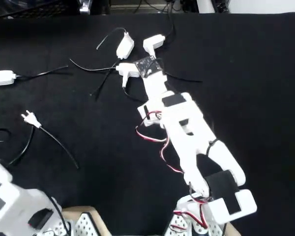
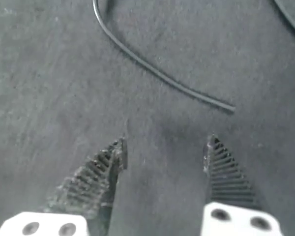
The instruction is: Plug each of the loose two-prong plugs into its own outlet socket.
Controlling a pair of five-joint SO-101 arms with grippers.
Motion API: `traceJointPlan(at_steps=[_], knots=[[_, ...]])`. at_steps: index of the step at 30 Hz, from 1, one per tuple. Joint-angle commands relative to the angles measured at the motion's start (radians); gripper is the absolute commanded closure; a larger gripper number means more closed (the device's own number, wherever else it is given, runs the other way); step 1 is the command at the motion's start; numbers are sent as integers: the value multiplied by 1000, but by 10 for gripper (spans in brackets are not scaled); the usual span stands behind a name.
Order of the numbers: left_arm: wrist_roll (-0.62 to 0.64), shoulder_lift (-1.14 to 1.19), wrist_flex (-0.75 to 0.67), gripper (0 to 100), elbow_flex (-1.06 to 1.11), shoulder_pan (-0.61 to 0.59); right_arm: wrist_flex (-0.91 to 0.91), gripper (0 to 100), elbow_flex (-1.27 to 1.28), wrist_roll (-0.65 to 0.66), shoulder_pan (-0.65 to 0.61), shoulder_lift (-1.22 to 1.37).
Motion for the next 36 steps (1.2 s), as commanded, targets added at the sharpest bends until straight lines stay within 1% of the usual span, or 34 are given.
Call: traceJointPlan(at_steps=[1, 5, 8, 10, 13, 14, 15, 16, 18, 20, 22, 24, 26, 31, 33, 36], knots=[[-54, 140, -87, 971, -51, 45, -124, 740, 58, -8, -5, -2], [-41, 195, -140, 971, -56, 42, -258, 742, 140, 2, -41, -2], [-28, 203, -141, 972, -62, 41, -265, 742, 125, 2, -41, 24], [57, 203, -135, 972, -88, 13, -249, 742, 99, 3, -41, 54], [301, 203, -124, 971, -134, -71, -190, 742, 41, 31, -41, 99], [347, 203, -94, 970, -148, -90, -180, 742, 27, 31, -41, 111], [334, 203, -51, 966, -163, -101, -170, 742, 15, 31, -41, 120], [278, 203, 2, 943, -183, -102, -164, 742, 7, 31, -41, 128], [158, 203, 132, 844, -225, -104, -164, 743, 4, 31, -41, 134], [132, 203, 250, 739, -282, -111, -164, 743, 4, 31, -41, 134], [129, 203, 341, 687, -352, -133, -164, 743, 4, 31, -41, 134], [106, 203, 428, 682, -429, -148, -164, 743, 4, 31, -41, 134], [77, 203, 546, 682, -512, -148, -164, 743, 4, 31, -41, 134], [61, 203, 913, 682, -740, -140, -164, 743, 4, 31, -41, 134], [3, 203, 996, 682, -811, -128, -164, 743, 4, 31, -41, 134], [-132, 206, 1060, 682, -883, -111, -164, 743, 5, 31, -41, 134]])
